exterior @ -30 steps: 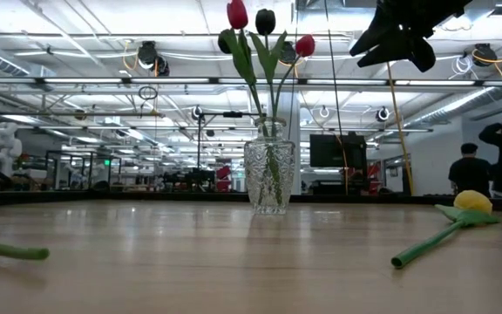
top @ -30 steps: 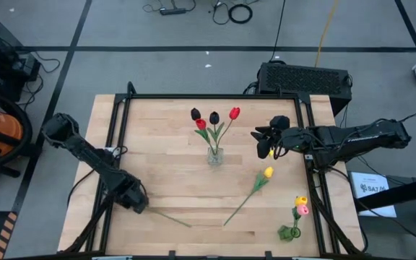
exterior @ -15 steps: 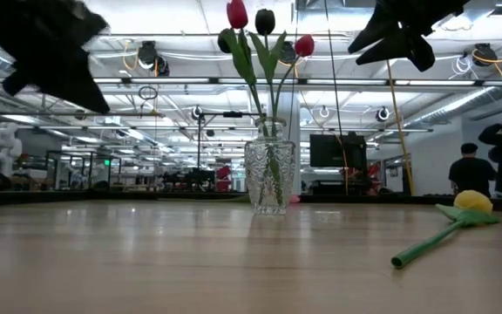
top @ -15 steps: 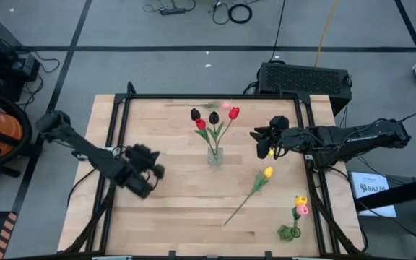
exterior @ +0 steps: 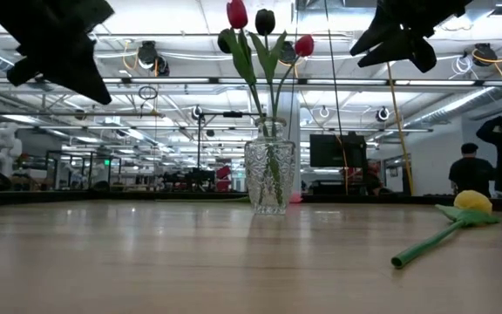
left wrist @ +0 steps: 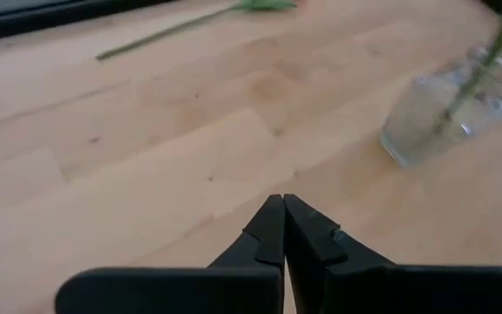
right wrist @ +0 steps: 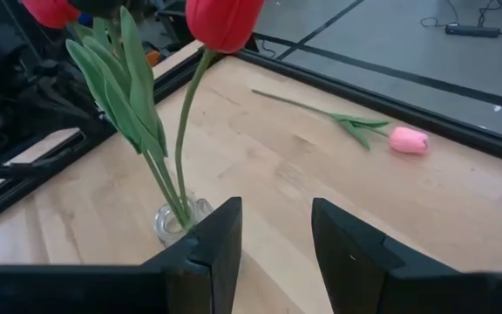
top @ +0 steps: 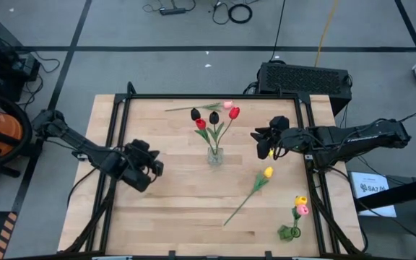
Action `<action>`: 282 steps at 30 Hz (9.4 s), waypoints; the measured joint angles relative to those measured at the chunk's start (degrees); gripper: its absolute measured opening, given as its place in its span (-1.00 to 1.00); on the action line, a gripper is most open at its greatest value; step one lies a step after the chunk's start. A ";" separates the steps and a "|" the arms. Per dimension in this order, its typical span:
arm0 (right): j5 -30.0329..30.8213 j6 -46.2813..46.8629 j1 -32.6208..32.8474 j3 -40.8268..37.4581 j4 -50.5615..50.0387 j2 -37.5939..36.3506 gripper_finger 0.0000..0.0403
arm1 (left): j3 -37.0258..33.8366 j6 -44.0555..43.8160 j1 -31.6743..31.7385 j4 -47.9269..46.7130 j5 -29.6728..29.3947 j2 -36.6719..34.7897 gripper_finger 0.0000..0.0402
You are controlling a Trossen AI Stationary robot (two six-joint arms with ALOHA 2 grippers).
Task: Sort flowers into vase by color
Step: Put the pink flower into the green vase
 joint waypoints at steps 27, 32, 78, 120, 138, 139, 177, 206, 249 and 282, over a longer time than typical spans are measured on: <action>-13.56 -4.37 0.24 0.00 -18.97 -0.17 -0.34 | 0.02 14.85 14.96 28.83 6.34 0.33 -0.11; -13.48 -4.39 0.24 0.00 -21.10 -0.17 -0.34 | 0.02 25.09 27.00 28.79 20.53 0.37 -0.11; -0.93 27.23 -4.72 0.04 -18.04 -0.17 -0.34 | 39.75 109.03 74.59 19.01 61.22 57.90 -0.17; -7.47 5.26 -4.61 0.04 -17.24 -0.17 -0.34 | 39.23 52.25 55.00 -21.09 54.82 20.43 -1.00; -7.59 0.09 -4.61 0.04 -17.37 -0.17 -0.34 | 39.26 33.55 23.89 0.95 22.36 3.12 -1.00; -8.29 0.07 -4.61 0.04 -17.59 -0.17 -0.34 | 39.26 36.03 23.13 3.64 21.36 3.03 -1.00; -28.50 -22.86 -1.10 0.04 50.78 1.91 -0.34 | 35.36 70.04 23.95 66.37 40.28 23.45 -1.00; -28.23 -29.75 -1.11 20.98 27.71 11.84 -0.99 | 35.39 67.60 22.57 64.16 40.95 24.83 -0.96; 7.36 3.26 25.13 23.84 -31.94 -13.90 -1.00 | 0.27 61.70 23.36 51.73 39.78 -15.41 -0.36; -16.51 -0.23 26.14 25.54 -51.75 -21.05 -1.00 | -0.48 82.59 20.56 44.20 37.19 -13.90 -0.36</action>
